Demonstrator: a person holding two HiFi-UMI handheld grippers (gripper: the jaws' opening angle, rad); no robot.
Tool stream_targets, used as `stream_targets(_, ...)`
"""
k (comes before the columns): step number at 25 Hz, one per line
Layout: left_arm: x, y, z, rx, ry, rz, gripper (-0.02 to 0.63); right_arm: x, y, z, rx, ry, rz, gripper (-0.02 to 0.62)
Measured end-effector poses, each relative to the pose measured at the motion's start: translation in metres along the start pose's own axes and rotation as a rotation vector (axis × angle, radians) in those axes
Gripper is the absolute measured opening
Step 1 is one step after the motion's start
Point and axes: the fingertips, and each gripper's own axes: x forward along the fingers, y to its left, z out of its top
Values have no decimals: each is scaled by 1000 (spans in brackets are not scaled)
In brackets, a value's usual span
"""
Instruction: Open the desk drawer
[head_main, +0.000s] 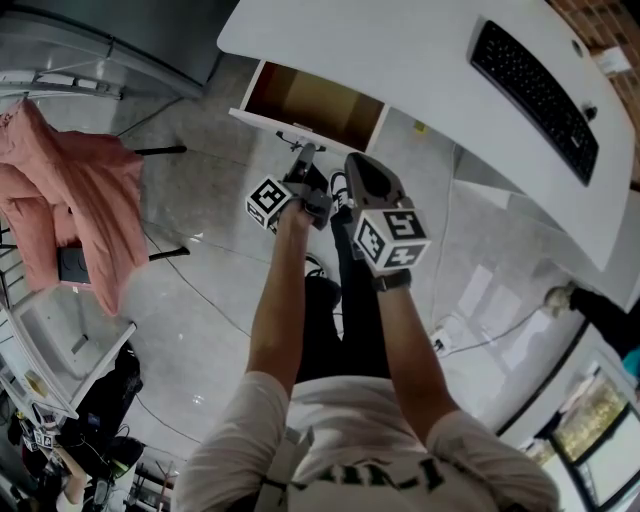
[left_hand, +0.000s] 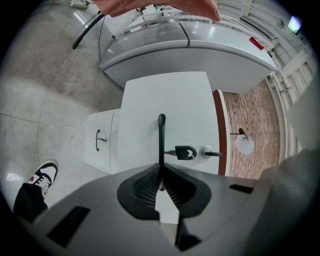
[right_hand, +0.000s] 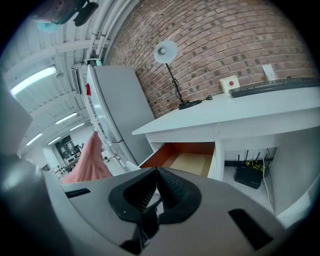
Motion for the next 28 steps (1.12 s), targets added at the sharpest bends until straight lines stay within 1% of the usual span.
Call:
stream_targets(6, -15, 4, -1, -5, -8, 4, 17, -4, 9, -4, -1, 0, 8, 5)
stream_targets(18, -48, 37, -12, -25, -32, 62, 15, -7, 17, -11, -15, 17, 26, 5)
stream_targets(24, -58, 46, -4, -13, -33, 59, 15, -6, 19, -18, -28, 29, 34, 5)
stream_targets(28, -64, 56, -2, -17, -30, 83, 14, -3, 23, -22, -20, 41, 39, 5)
